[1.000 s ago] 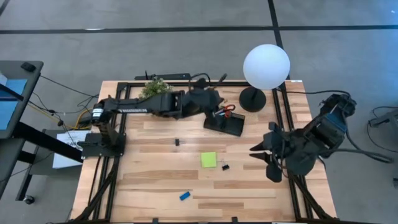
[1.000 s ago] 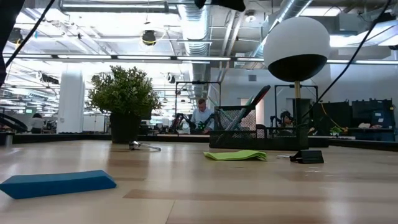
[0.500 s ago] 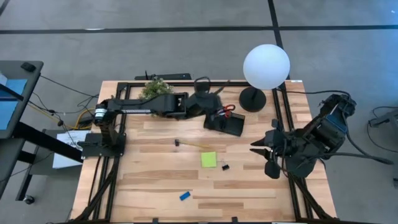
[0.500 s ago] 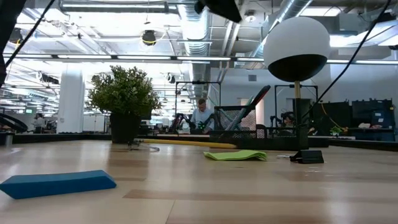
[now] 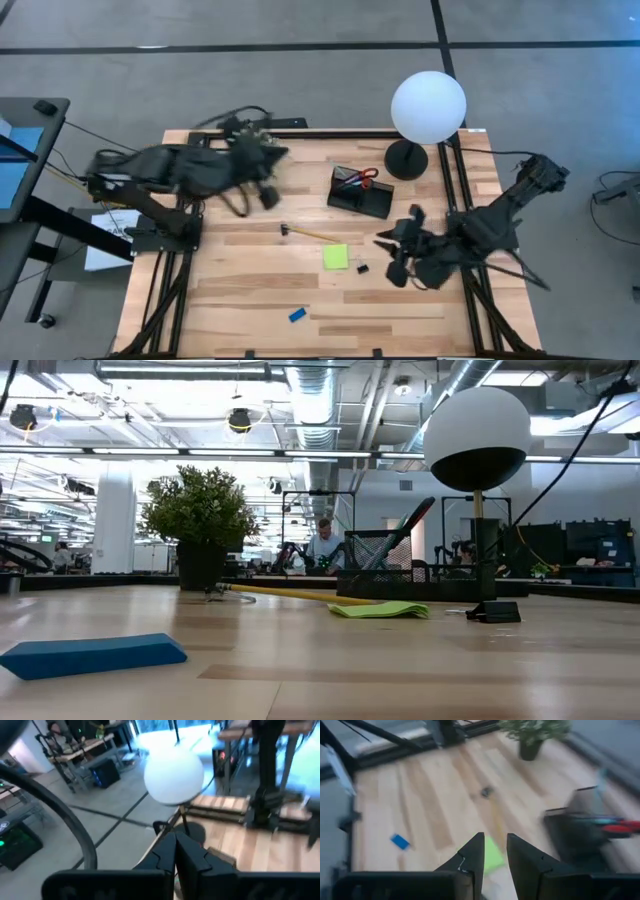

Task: Pick and place office supplies into organizer
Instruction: Put the yellow pencil into the black desk organizer

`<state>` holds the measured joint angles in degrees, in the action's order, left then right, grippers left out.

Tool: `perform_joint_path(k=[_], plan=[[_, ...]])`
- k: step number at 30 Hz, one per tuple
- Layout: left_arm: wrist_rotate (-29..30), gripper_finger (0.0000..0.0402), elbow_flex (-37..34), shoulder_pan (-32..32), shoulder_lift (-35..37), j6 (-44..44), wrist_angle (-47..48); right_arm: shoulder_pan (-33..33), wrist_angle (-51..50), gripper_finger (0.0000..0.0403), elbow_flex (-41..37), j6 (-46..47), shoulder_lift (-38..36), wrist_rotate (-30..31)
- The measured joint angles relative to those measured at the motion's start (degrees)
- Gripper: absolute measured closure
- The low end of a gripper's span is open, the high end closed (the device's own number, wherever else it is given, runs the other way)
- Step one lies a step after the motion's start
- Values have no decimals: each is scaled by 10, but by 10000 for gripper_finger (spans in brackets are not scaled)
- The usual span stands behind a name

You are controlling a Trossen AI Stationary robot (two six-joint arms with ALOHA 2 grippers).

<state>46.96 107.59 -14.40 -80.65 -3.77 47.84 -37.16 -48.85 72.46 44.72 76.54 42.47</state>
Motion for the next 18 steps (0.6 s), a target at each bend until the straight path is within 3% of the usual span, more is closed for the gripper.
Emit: perform_joint_path(k=[7, 11, 14, 18], plan=[[5, 401, 0, -49, 86, 6, -2, 81, 433, 327, -194, -185, -20, -143], [5, 401, 0, -73, 111, 10, 1, 123, 699, 327, -304, -281, 8, -208], [4, 401, 0, -87, 122, 17, 3, 154, 805, 327, -356, -296, 53, -192], [4, 401, 0, -96, 129, 35, 5, 197, 830, 327, -367, -243, 107, -185]])
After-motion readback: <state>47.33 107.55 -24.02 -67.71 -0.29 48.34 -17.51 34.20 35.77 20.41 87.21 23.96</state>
